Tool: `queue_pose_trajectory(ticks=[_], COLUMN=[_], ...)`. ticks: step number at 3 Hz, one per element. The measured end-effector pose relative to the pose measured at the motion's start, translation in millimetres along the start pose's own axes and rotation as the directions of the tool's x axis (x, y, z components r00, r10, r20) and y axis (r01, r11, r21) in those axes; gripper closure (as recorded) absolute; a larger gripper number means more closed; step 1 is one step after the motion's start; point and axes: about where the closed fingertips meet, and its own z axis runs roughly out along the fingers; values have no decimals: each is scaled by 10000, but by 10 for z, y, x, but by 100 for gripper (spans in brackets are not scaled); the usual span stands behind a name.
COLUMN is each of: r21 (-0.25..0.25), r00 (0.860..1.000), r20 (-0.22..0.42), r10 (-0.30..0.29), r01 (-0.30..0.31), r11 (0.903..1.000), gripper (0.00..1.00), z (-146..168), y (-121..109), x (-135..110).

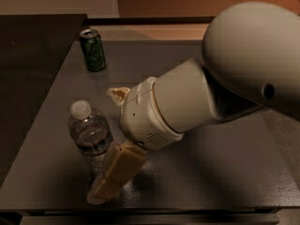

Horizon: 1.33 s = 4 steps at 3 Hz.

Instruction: Pick water bottle

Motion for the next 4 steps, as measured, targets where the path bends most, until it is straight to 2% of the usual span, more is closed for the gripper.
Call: queue_pose_trajectory(ticks=[1,2,4], r21=[76,74,-281], r00=[9994,9982,9969], r20=[351,598,774], r10=[27,55,158], r01=[-30,-60,-137], r11=[10000,10000,9995], gripper=[18,41,88], z=[98,134,64], y=[16,14,-77], x=[-88,-151,-359])
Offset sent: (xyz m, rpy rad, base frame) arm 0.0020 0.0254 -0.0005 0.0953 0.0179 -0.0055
